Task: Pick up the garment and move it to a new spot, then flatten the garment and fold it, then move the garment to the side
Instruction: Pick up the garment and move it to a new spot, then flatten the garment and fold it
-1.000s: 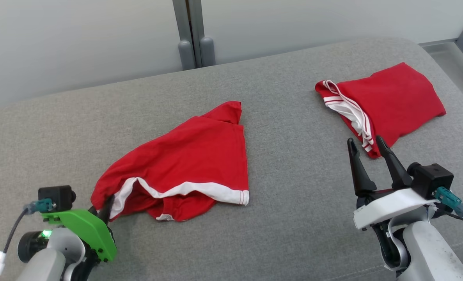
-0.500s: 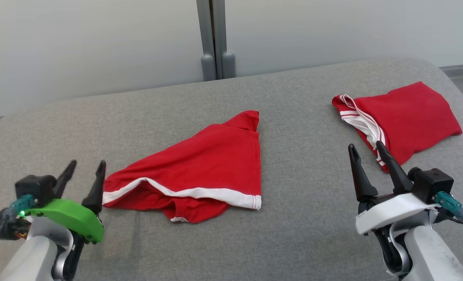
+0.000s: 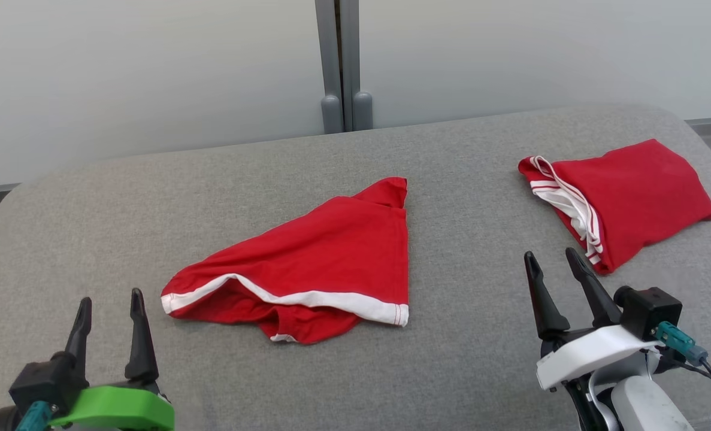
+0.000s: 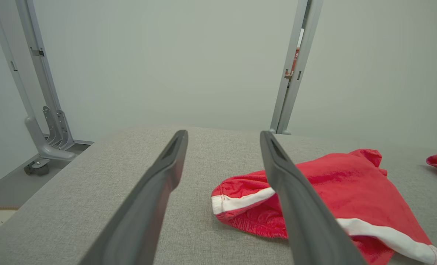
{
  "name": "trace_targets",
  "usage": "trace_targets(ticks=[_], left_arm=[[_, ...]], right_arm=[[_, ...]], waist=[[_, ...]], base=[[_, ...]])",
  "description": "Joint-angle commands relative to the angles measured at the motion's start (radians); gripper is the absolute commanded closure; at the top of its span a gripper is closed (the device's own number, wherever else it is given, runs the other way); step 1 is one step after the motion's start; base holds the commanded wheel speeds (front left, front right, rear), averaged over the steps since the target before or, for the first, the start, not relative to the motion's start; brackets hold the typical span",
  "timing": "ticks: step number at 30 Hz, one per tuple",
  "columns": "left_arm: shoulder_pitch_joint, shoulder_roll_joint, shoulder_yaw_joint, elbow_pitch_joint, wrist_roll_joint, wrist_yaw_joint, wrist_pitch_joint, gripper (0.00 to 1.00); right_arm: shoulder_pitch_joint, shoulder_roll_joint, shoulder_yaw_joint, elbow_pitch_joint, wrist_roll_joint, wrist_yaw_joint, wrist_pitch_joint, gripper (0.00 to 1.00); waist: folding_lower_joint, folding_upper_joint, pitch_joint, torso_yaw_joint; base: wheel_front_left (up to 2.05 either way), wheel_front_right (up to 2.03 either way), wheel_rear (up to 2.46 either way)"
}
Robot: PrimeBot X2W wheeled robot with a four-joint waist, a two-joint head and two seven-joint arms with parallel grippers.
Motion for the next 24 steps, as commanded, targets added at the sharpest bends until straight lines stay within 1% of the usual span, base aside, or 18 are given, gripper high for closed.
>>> trace_targets(ticks=[1,5,10,16,24], left_arm=[[0.025,-0.013,0.014,-0.003,0.017,-0.011,-0.003,0.00],[0.044,-0.048,0.041,0.008,0.053,-0.047,-0.003,0.00],[0.031,-0.070,0.073,0.026,0.078,-0.080,-0.003,0.00],[0.032,-0.093,0.098,0.046,0.106,-0.107,-0.003,0.00],[0.030,-0.117,0.123,0.065,0.129,-0.134,-0.003,0.00]], right_arm=[[0.020,0.001,-0.004,0.000,-0.001,-0.001,-0.002,0.00],[0.021,-0.004,-0.001,0.000,-0.008,-0.001,-0.002,0.00],[0.006,-0.013,-0.001,-0.002,-0.010,-0.001,-0.002,0.00],[0.009,-0.017,0.004,0.000,-0.010,-0.001,-0.002,0.00],[0.004,-0.022,0.012,0.007,-0.007,-0.002,-0.002,0.00]], waist=[[0.0000,0.0000,0.000,0.005],[0.0000,0.0000,0.003,0.014],[0.0000,0.0000,0.001,0.019],[0.0000,0.0000,-0.002,0.016],[0.0000,0.0000,-0.002,0.010]], base=[[0.00,0.00,0.00],[0.00,0.00,0.00],[0.00,0.00,0.00],[0.00,0.00,0.00],[0.00,0.00,0.00]])
